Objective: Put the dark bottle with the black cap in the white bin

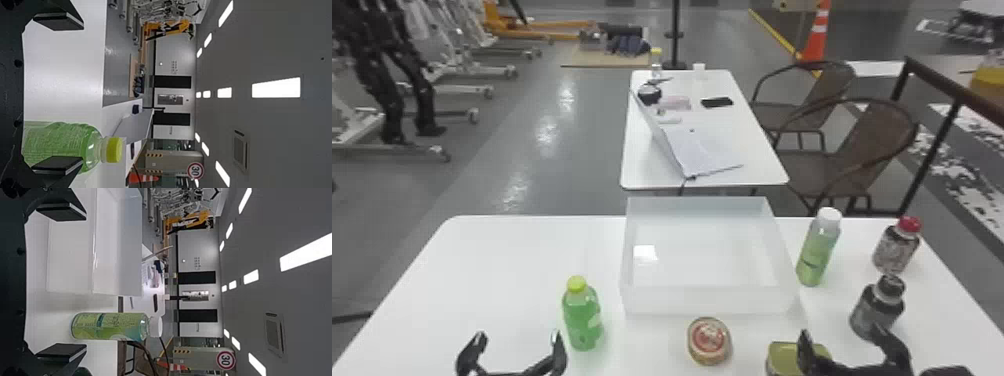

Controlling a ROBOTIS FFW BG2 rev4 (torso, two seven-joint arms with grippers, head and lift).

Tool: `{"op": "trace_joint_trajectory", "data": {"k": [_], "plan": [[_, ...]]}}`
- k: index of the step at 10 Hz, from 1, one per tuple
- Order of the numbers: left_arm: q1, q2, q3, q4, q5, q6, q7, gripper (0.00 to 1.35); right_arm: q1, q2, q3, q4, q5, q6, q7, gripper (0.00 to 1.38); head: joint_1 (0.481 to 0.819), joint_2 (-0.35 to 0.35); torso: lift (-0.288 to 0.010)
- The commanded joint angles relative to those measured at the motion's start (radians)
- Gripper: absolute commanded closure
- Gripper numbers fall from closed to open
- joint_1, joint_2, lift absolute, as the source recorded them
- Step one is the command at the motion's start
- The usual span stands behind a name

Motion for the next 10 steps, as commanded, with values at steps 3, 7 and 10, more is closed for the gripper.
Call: {"op": "trace_joint_trajectory", "data": {"k": [3,7,10], "plan": [[0.000,-0.004,0.000,0.000,0.001,0.000,0.000,0.10,-0.031,0.002,0.000,0.009,-0.034,0.017,-0.005,0.12,0.549,0.000,-0.100],[-0.003,-0.004,-0.002,0.000,0.003,0.003,0.000,0.10,-0.132,-0.008,-0.077,-0.014,-0.033,0.101,-0.014,0.12,0.549,0.000,-0.100],[-0.002,-0.004,0.000,0.000,0.005,0.003,0.000,0.10,-0.176,-0.018,-0.157,-0.046,-0.011,0.176,-0.014,0.12,0.549,0.000,-0.100]]}}
